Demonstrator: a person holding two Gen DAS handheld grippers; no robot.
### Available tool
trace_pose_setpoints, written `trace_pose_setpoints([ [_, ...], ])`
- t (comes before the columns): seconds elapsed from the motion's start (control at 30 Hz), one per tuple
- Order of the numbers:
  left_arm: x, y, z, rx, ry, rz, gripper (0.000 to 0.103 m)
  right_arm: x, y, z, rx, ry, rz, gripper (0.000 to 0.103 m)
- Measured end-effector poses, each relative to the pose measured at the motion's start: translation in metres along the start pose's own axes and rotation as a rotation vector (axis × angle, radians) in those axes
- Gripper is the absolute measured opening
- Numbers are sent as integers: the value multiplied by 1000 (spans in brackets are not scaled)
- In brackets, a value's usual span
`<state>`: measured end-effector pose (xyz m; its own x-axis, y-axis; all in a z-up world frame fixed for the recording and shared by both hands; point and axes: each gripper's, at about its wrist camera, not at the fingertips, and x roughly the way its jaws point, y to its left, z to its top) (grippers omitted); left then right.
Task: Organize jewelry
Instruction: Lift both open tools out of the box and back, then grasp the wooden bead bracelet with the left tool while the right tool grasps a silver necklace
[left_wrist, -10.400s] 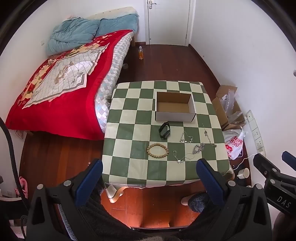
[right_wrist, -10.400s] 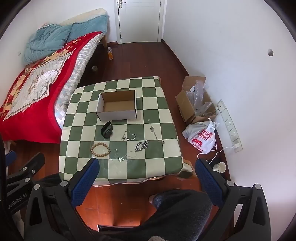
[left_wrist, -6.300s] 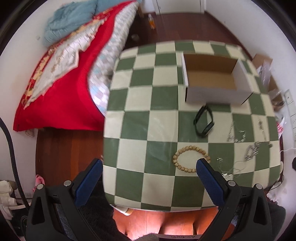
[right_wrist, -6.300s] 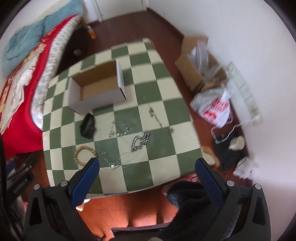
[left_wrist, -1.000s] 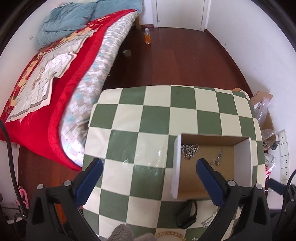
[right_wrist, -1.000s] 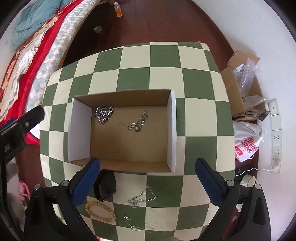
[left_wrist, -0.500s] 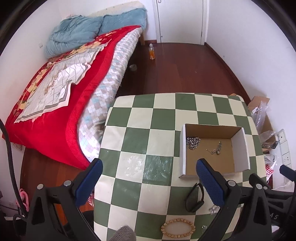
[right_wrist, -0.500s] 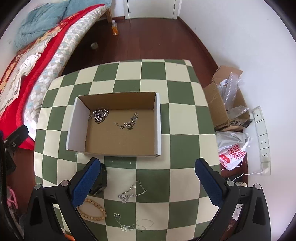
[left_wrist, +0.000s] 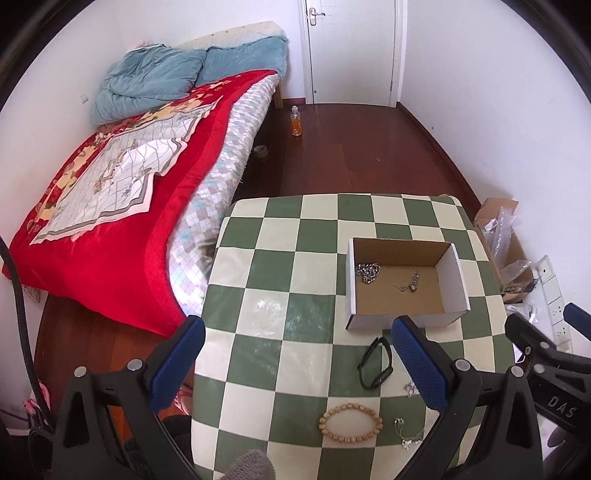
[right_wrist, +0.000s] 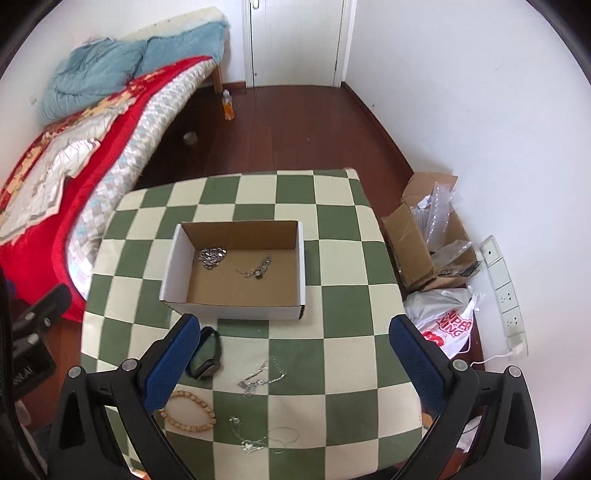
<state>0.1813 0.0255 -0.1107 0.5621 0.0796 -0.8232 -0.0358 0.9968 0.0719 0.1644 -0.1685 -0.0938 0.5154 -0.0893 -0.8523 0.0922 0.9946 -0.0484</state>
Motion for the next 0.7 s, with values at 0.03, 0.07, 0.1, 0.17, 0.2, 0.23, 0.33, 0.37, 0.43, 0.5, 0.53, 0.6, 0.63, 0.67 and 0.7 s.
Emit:
trace_pose_setpoints([
  [0.03,-2,0,-3,2,-3,4,103,-5,0,-3,6,-8,8,103],
  [0.07,-3,1,-6,4,-2,10,103,-8,-1,-5,14,-12,15,103],
  [0.1,-2,1,-11,10,1,25,103,-11,-2,-8,23,-9,30,103],
  [0.17,6,1,-21,30,17,60,103,-11,-6,-15,44,6,55,103],
  [0.2,11,1,-25,40,26,79,103,-8,-9,-20,50,21,56,103],
  [0.23,18,0,-31,50,40,98,103,-2,-11,-27,57,43,59,103],
  [0.33,45,1,-51,72,111,128,103,27,-16,-50,85,137,58,103],
  [0.37,54,0,-59,84,137,143,103,40,-18,-61,101,178,74,103],
  [0.43,70,-1,-76,103,180,161,103,67,-24,-86,142,270,87,100],
  [0.5,85,-1,-91,111,229,176,103,91,-28,-112,178,349,103,94],
  [0.53,91,0,-98,110,249,181,103,103,-29,-127,198,394,106,90],
  [0.6,99,2,-106,108,276,189,103,118,-28,-150,216,441,115,85],
  [0.63,102,3,-111,108,286,192,103,124,-25,-160,218,456,116,85],
  [0.67,105,3,-113,111,291,197,103,129,-21,-168,216,462,123,85],
  [0.7,107,3,-116,116,298,202,103,131,-17,-174,213,463,127,85],
])
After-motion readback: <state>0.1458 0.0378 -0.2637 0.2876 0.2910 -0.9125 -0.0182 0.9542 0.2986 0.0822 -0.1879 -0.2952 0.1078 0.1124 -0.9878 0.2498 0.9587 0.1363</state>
